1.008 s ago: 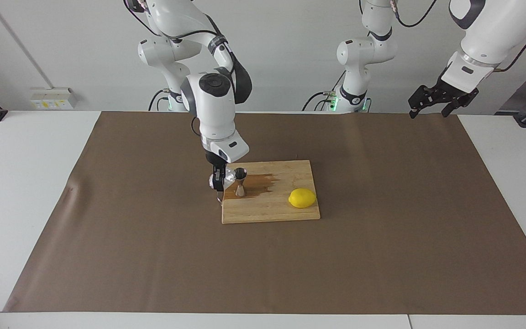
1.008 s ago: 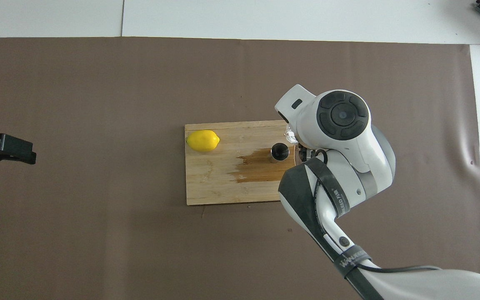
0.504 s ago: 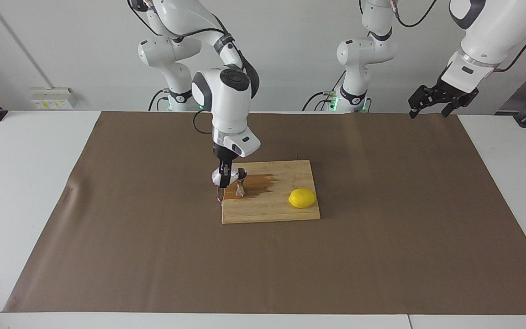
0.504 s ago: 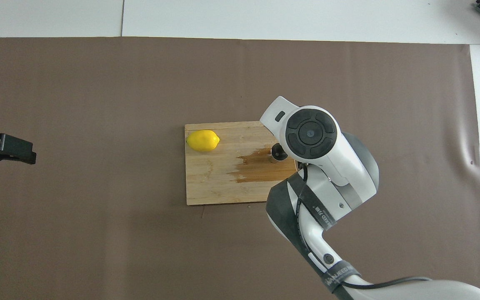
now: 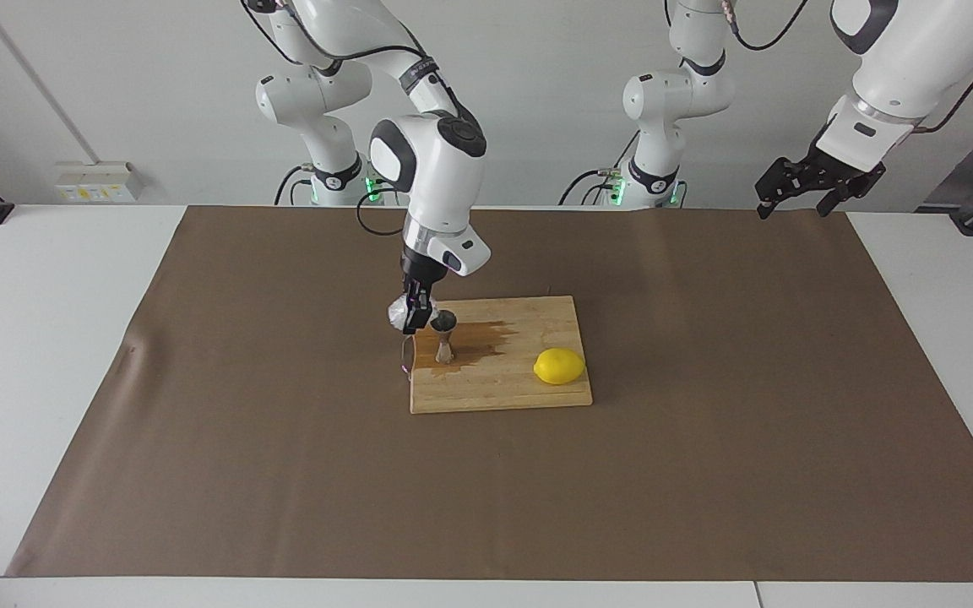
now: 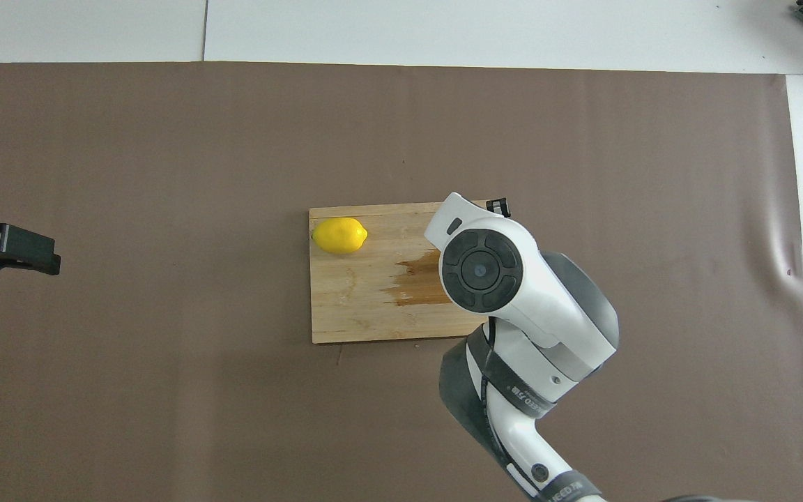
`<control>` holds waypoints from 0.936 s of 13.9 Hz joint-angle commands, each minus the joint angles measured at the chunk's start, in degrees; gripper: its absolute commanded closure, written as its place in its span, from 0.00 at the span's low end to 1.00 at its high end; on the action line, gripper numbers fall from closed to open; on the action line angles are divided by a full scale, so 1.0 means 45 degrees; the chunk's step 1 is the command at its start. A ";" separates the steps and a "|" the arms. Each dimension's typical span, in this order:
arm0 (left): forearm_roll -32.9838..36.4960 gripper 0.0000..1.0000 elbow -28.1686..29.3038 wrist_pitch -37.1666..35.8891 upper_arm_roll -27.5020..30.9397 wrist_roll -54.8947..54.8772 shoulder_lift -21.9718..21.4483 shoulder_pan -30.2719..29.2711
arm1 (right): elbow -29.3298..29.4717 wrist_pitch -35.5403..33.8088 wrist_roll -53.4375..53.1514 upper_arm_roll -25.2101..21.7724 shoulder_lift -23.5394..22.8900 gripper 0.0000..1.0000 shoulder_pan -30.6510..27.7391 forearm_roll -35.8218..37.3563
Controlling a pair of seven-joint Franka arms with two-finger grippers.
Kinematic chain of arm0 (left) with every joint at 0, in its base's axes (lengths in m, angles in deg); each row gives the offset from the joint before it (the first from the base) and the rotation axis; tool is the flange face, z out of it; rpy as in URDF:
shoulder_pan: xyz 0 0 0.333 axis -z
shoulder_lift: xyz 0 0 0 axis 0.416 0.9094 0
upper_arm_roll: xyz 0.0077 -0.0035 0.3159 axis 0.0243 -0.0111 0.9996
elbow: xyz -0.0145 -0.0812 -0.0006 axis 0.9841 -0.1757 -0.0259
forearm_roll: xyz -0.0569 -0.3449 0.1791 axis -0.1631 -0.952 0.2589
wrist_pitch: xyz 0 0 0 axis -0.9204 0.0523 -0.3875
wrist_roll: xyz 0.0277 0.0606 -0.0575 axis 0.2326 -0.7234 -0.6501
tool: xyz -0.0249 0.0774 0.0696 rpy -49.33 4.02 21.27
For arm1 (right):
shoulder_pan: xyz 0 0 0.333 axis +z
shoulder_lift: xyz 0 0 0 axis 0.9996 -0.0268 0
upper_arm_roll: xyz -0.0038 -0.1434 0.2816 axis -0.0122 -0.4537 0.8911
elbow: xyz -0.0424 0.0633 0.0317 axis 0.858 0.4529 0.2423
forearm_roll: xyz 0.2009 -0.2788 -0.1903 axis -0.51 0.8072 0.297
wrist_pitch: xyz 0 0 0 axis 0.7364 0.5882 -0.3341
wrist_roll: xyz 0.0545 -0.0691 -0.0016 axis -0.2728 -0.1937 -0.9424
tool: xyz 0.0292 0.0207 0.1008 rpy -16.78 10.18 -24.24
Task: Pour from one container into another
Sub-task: 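Tilt the clear cup with the right gripper to pour into the metal cup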
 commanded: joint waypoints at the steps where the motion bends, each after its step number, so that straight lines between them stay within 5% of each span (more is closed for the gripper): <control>1: 0.0191 0.00 0.0425 0.0047 -0.0005 -0.0009 -0.0391 -0.0017 | -0.0569 0.0014 -0.0521 -0.0007 0.0457 1.00 0.0115 0.0426; 13: 0.0191 0.00 0.0425 0.0047 -0.0005 0.0010 -0.0410 -0.0037 | -0.0687 0.0308 -0.1460 -0.0007 0.0457 1.00 0.0370 0.1481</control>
